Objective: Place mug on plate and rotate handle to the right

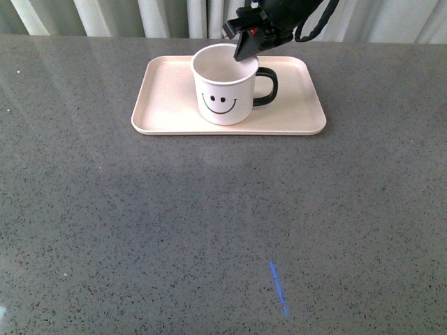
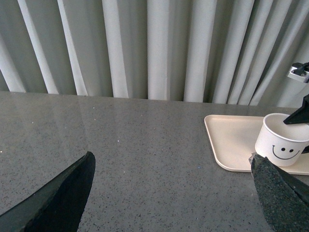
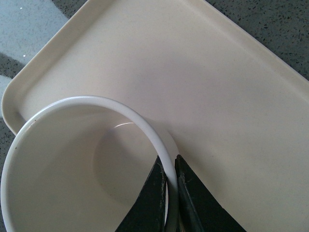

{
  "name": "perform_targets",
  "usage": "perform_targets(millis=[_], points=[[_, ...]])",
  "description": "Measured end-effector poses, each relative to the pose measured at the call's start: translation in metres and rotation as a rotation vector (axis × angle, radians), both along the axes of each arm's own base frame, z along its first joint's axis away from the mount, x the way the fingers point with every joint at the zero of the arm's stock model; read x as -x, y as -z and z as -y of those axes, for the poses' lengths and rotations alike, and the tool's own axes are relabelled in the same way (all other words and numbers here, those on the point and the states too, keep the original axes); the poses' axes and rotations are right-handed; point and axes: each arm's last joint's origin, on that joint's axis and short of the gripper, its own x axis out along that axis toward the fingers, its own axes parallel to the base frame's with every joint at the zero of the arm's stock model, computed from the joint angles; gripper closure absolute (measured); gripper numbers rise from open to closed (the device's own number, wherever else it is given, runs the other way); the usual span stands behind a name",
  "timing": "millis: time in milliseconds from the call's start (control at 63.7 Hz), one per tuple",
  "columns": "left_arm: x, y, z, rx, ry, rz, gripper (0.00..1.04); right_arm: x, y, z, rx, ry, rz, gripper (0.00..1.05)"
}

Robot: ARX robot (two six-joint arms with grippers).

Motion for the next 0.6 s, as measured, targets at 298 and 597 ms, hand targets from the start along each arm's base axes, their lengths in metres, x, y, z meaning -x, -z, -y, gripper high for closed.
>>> perform_targets(millis=[298,597], points=[[0.0000,0.0000,0.0000,0.000,0.000,0.000,0.09,-0.0006,-0.0002,0.0001,0.013,-0.009,0.015,0.96],[0.0000,0.0000,0.0000,0.000,0.000,0.000,0.09,-0.0014,-0.0012,0.0001,0.011,-0.009,0.026,0.43]])
